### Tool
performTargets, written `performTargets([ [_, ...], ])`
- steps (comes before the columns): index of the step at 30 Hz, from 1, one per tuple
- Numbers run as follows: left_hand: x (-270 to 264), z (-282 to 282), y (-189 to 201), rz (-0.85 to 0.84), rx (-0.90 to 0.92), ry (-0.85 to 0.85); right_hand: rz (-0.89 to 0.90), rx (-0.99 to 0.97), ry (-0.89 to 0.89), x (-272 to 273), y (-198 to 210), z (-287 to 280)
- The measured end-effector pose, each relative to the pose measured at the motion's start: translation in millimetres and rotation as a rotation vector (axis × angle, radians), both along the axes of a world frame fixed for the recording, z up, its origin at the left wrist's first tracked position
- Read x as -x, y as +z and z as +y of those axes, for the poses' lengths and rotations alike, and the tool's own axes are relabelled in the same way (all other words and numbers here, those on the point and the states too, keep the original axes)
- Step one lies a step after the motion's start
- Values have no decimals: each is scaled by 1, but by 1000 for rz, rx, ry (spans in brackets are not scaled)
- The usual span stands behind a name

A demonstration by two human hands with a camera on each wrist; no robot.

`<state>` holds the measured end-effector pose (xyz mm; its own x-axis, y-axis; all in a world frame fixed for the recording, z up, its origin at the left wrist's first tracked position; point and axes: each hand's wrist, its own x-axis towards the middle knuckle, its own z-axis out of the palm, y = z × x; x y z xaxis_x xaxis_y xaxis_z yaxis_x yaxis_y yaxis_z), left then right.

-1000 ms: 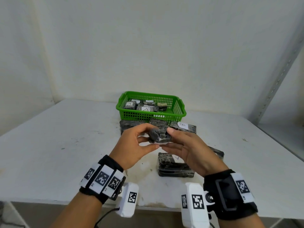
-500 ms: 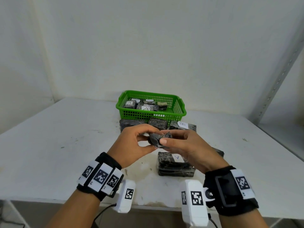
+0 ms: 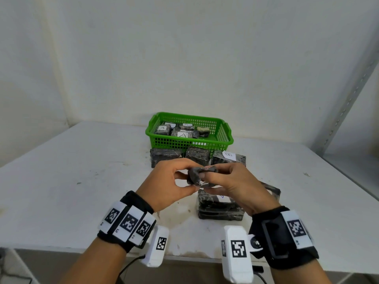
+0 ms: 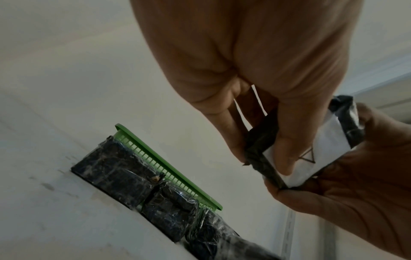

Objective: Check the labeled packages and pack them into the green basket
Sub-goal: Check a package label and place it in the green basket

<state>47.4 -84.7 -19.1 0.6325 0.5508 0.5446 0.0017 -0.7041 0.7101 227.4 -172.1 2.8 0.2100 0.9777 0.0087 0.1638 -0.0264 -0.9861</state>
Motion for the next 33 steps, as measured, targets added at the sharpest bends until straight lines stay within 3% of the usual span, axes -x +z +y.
performTargets([
  [4, -1, 2, 1, -7, 9, -5, 2, 7, 18, -4, 1, -2],
  [7, 0, 5, 1, -26, 81, 1, 120, 39, 119, -11, 4, -6],
  [10, 0, 6, -1, -33, 128, 3, 182, 26, 104, -17, 3, -7],
  [14, -2, 6, -4, -9, 84, -1, 105, 7, 79, -15, 0, -5],
  [22, -3, 7, -3, 3, 92, -2, 121, 25, 67, -8, -1, -3],
  [33, -2, 24, 12, 164, 308, -95, 50, -2, 109, -13, 15, 14],
])
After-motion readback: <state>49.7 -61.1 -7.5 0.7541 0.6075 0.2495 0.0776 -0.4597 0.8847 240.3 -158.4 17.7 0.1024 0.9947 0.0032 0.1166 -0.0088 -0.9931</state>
